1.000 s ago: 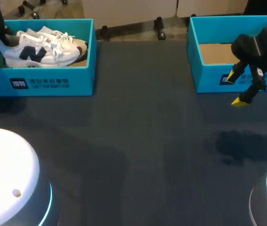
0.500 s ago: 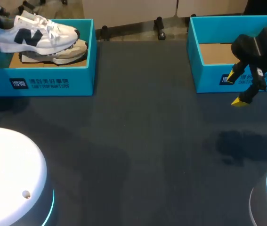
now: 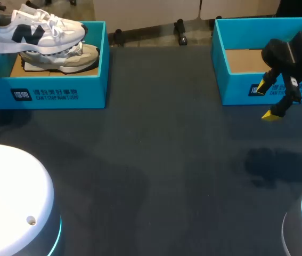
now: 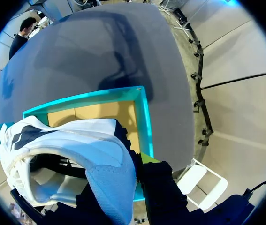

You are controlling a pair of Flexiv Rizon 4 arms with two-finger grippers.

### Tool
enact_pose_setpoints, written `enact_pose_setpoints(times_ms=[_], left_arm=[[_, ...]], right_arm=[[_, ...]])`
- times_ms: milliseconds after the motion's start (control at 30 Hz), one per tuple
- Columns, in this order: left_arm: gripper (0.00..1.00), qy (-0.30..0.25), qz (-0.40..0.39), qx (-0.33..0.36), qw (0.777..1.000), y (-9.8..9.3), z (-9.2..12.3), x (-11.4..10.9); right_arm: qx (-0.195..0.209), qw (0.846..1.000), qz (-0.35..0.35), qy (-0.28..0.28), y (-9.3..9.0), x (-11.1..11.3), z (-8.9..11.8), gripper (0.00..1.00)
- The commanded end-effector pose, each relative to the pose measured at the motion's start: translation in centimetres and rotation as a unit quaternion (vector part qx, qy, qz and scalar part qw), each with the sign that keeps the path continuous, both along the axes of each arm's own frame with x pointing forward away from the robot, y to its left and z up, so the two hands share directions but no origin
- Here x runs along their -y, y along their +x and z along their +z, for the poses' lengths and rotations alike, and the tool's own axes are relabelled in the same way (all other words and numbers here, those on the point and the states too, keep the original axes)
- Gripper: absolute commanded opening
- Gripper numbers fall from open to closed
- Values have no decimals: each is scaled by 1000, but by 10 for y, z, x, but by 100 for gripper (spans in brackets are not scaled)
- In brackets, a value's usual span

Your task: Take the shoe out of the shoebox, open the shoe tongue, remove and reinsert the insole, then place the shoe into the shoebox

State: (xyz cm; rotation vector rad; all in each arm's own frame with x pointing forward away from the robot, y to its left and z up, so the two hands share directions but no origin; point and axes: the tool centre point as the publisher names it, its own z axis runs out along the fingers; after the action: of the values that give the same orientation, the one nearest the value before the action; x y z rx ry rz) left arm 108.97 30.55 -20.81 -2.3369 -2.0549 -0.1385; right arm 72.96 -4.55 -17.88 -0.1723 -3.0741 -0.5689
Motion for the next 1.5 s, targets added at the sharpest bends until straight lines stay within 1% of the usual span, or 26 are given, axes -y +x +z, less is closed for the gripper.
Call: enact_pose_setpoints(times_ms=[33,367,667,833,1067,1167,1267,1333,1500], left_arm=[[0,0,0,1,1000,-1,2,0],[0,0,0,1,1000,-1,2,0],[0,5,13,18,1000,-43,9,14],[0,3,17,17,1000,-64,12,22],[0,15,22,8,1000,-97,14,39],[0,16,21,5,1000,-111,15,48],[0,20,23,11,999,-130,16,60],[0,18,17,10,1000,-137,17,67],[0,19,13,7,1000,-164,18,89]], right_arm=[[-1,1000,0,-2,1,-1,0,100],[-1,1000,0,-2,1,-1,0,100],[-1,1000,0,-2,1,-1,0,100],[-1,1000,0,-2,1,-1,0,100],[-1,1000,0,-2,1,-1,0,100],[-1,1000,0,-2,1,-1,0,100],[-1,1000,0,-2,1,-1,0,100],[-1,1000,0,-2,1,-1,0,100],[-1,1000,0,-2,1,-1,0,100]])
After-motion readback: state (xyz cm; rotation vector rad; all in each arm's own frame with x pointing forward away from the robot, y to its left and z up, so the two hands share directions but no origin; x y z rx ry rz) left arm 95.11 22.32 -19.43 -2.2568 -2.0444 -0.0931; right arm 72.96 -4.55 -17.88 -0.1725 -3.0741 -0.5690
